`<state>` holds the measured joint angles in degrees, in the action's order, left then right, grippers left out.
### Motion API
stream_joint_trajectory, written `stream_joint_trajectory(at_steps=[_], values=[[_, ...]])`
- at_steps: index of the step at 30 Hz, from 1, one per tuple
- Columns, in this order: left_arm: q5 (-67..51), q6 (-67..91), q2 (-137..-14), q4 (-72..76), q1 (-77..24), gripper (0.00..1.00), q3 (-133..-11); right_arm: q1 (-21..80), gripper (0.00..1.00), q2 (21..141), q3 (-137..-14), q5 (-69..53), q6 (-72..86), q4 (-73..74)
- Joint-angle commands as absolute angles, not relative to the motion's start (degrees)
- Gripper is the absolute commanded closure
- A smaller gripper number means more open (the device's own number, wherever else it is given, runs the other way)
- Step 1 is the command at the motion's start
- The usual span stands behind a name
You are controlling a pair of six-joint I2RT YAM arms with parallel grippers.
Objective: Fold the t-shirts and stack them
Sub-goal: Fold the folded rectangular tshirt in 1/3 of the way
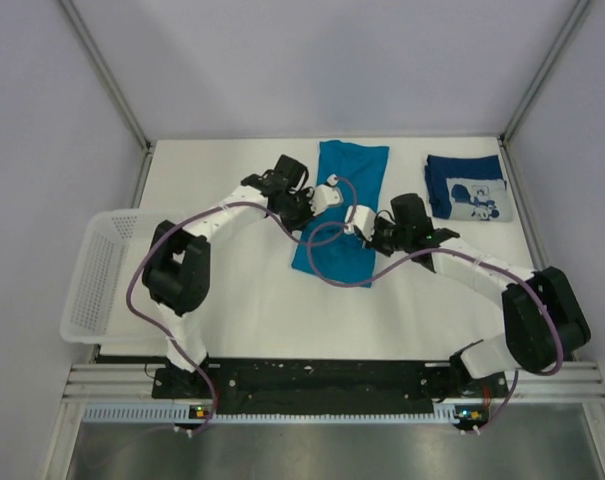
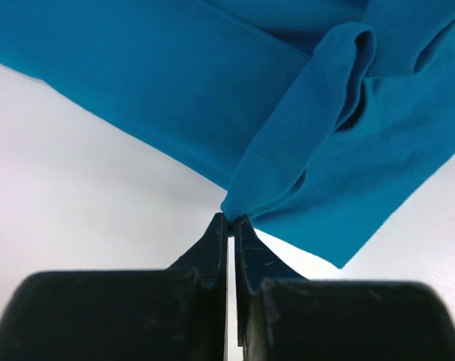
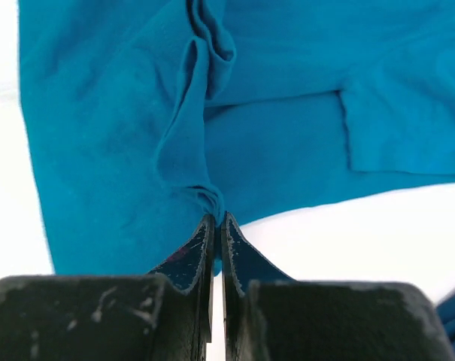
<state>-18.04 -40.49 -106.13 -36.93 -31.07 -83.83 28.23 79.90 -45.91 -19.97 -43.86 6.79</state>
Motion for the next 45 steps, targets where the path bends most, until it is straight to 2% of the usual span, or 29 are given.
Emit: stream_joint_trajectory(at_steps=[1,7,22,23,26,28,31,35,37,39,42,45], values=[[-15.6,-36.7,-111.8,-39.0,-29.9,1.0,-92.7,24.3,1.0,84.7,-51.4,-24.4,-44.7,-1.7],[-14.1,-36.4,-118.1,-40.0,-28.7,1.0,-99.8,21.8,1.0,92.3,-56.5,-28.5,-47.9,-3.1],[-10.6,-35.2,-124.7,-38.0,-28.6,1.0,-103.4,18.6,1.0,101.8,-62.0,-26.5,-49.0,-0.3],[-10.2,-35.2,-125.1,-38.0,-28.6,0.97,-103.6,18.6,1.0,102.3,-62.7,-26.0,-49.3,-0.2],[-9.3,-35.2,-125.8,-37.5,-28.7,0.81,-104.5,18.2,0.89,104.7,-64.3,-23.0,-48.9,-0.2],[-8.3,-34.4,-126.0,-36.3,-28.6,0.68,-105.7,17.0,0.73,106.7,-66.4,-21.8,-46.8,-1.0],[-6.2,-32.8,-126.3,-33.3,-28.7,0.58,-107.5,14.9,0.63,108.9,-69.7,-23.2,-42.6,-2.3],[-2.3,-31.7,-128.0,-30.9,-28.1,0.53,-112.0,14.5,0.6,109.9,-73.9,-19.1,-39.3,-3.3],[-0.6,-31.4,-129.3,-32.2,-27.5,0.53,-115.9,14.2,0.6,109.3,-76.0,-15.7,-37.4,-1.9],[-2.2,-31.3,-128.9,-35.8,-27.0,0.56,-117.9,13.9,0.6,106.3,-74.8,-18.3,-37.4,-0.7],[-12.0,-36.1,-121.2,-38.1,-26.8,0.58,-111.5,14.0,0.54,97.5,-65.2,-28.5,-41.8,-1.9],[-28.3,-47.1,-111.5,-39.9,-27.0,0.57,-99.4,14.0,0.52,89.2,-57.1,-36.6,-46.4,-0.2]])
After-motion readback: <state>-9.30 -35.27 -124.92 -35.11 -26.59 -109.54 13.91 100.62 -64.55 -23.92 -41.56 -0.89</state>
